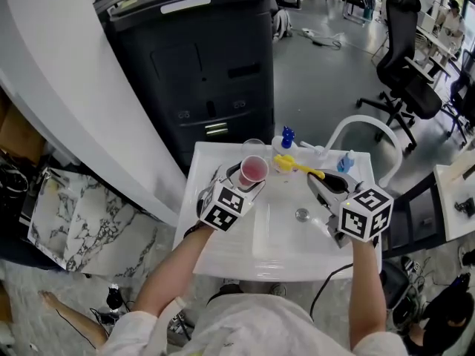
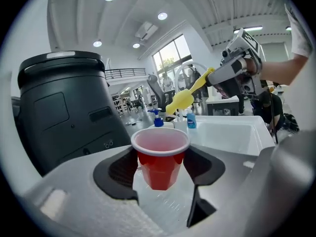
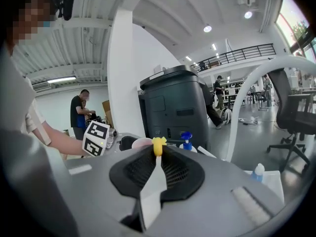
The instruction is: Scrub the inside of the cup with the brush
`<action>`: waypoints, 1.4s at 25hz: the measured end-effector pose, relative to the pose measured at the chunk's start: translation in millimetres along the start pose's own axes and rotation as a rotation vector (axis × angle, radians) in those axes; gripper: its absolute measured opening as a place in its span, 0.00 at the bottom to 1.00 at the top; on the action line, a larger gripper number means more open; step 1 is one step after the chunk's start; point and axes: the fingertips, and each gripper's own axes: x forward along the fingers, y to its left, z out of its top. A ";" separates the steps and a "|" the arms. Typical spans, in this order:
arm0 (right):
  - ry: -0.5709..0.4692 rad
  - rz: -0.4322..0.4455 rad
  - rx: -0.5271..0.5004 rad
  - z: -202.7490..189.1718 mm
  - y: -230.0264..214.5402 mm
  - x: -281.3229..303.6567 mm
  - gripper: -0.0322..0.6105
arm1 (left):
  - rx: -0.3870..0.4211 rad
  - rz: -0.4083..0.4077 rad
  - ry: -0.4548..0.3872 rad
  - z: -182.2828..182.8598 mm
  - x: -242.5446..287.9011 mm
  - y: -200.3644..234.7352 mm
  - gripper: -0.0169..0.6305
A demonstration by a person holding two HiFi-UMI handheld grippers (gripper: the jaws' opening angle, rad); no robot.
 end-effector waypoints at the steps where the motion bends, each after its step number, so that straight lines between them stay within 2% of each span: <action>1: -0.012 -0.013 0.003 2.0 -2.1 -0.8 0.10 | -0.020 0.007 -0.007 -0.3 -1.1 3.7 0.48; 10: -0.127 -0.143 0.011 17.1 -20.0 -8.7 0.10 | -0.181 0.089 -0.067 5.7 -18.5 32.5 0.48; 19: -0.193 -0.282 0.018 14.8 -38.2 -17.1 0.10 | -0.270 0.160 -0.110 7.7 -32.4 46.9 0.48; 23: -0.191 -0.312 0.004 12.2 -41.9 -17.7 0.10 | -0.272 0.162 -0.116 10.0 -32.3 46.5 0.48; 35: -0.218 -0.333 0.011 15.5 -47.6 -21.4 0.10 | -0.276 0.159 -0.130 17.5 -30.0 43.3 0.48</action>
